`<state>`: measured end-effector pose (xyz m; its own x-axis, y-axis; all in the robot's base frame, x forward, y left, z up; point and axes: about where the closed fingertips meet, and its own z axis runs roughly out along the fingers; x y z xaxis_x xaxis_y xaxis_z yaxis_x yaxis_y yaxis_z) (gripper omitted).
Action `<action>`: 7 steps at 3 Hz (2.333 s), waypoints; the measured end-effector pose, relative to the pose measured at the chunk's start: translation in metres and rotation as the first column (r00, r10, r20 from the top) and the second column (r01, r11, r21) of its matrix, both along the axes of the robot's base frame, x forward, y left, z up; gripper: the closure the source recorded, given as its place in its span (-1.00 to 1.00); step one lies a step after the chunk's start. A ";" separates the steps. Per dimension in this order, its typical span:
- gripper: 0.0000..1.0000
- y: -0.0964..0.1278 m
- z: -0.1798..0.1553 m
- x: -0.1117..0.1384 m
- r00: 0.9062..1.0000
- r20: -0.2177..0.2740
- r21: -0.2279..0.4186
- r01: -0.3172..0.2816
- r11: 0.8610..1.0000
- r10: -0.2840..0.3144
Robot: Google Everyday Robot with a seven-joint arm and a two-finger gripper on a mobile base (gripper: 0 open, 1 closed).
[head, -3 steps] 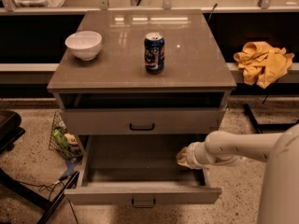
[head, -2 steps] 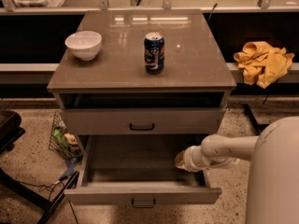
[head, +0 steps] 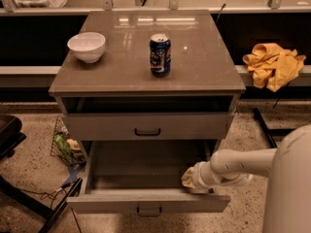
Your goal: Open middle drawer
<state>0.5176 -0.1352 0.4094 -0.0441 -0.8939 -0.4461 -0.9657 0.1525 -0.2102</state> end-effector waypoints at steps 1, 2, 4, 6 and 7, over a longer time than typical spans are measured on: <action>1.00 0.008 -0.001 -0.059 0.996 -0.084 0.007 -0.020 1.000 0.020; 1.00 0.008 -0.004 -0.063 0.995 -0.096 0.009 -0.020 1.000 0.020; 1.00 0.004 -0.012 -0.115 0.976 -0.217 0.015 -0.009 1.000 0.012; 1.00 0.005 -0.011 -0.157 0.947 -0.319 0.019 -0.040 0.999 0.044; 1.00 0.006 -0.011 -0.153 0.947 -0.320 0.019 -0.040 0.999 0.045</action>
Offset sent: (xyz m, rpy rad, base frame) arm -0.1637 0.0258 0.0022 0.0422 0.2730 0.1095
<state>0.3642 -0.1294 0.3983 -0.1484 -0.8925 -0.4259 -0.9875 0.1105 0.1124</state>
